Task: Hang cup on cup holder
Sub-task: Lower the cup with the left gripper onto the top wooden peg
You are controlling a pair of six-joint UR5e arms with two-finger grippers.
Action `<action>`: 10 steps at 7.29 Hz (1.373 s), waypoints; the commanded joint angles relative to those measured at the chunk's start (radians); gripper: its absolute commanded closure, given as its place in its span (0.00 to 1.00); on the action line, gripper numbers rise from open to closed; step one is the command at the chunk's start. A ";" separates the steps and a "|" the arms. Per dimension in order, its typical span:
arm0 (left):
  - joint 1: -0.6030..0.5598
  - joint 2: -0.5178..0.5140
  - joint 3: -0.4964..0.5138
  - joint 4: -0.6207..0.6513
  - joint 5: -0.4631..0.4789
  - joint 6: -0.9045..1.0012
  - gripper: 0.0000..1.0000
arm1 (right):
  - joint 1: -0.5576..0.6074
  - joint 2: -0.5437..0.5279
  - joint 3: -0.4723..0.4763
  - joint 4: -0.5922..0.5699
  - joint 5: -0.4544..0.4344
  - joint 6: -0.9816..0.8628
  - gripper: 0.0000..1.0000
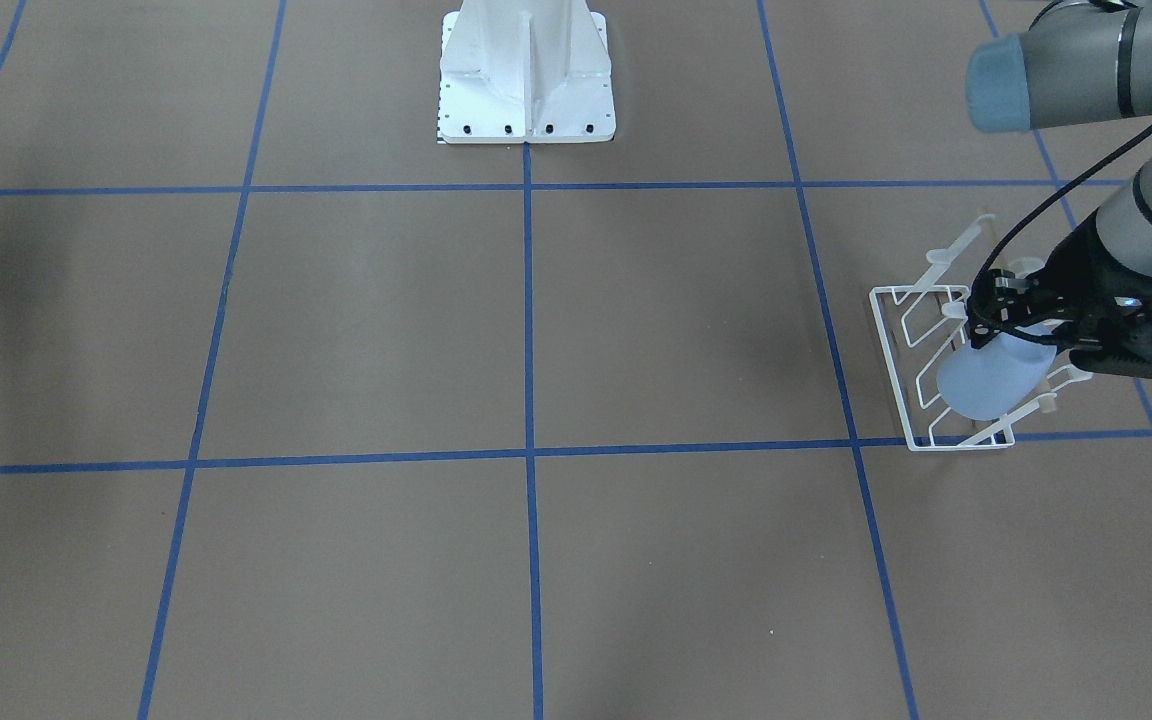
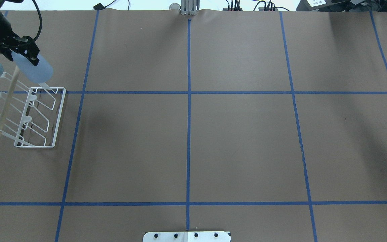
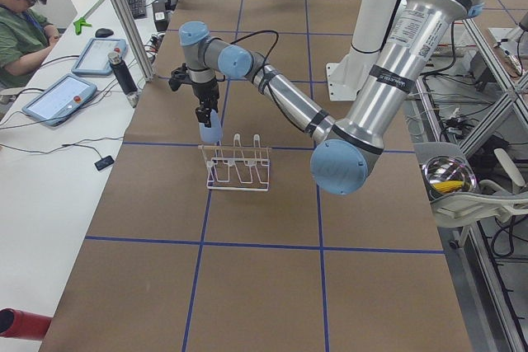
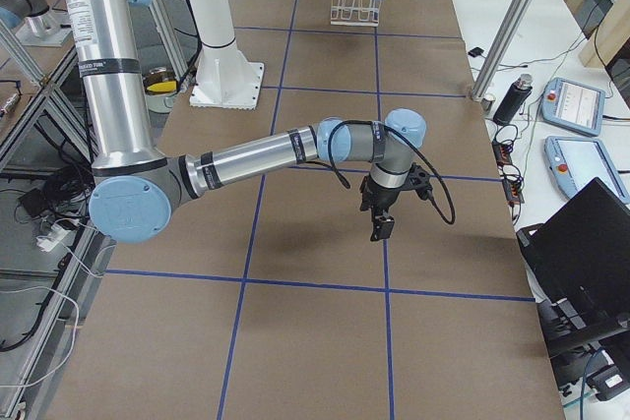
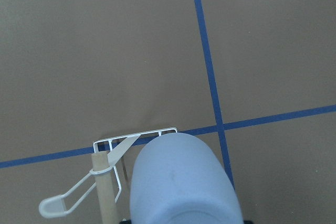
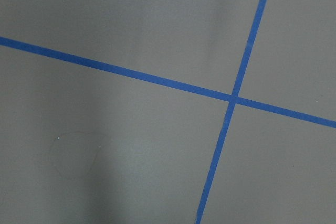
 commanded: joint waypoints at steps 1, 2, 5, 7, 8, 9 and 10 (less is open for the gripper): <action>0.023 0.005 0.006 -0.002 -0.002 0.000 1.00 | 0.000 0.000 0.000 0.000 0.000 0.000 0.00; 0.043 0.005 0.029 -0.002 -0.002 0.000 1.00 | 0.000 0.000 0.000 0.000 0.001 0.000 0.00; 0.050 0.034 0.117 -0.113 -0.002 -0.002 0.77 | 0.000 0.000 0.003 0.000 0.023 0.000 0.00; 0.048 0.056 0.096 -0.147 -0.005 -0.018 0.01 | 0.000 0.000 0.012 0.000 0.026 0.000 0.00; 0.042 0.053 0.065 -0.134 -0.009 -0.018 0.01 | 0.000 0.000 0.014 -0.002 0.030 -0.001 0.00; 0.036 0.051 0.030 -0.100 -0.011 -0.018 0.01 | 0.002 0.000 0.014 -0.002 0.030 -0.002 0.00; 0.027 0.034 -0.019 -0.022 -0.012 -0.018 0.01 | 0.002 -0.002 0.015 -0.002 0.030 -0.003 0.00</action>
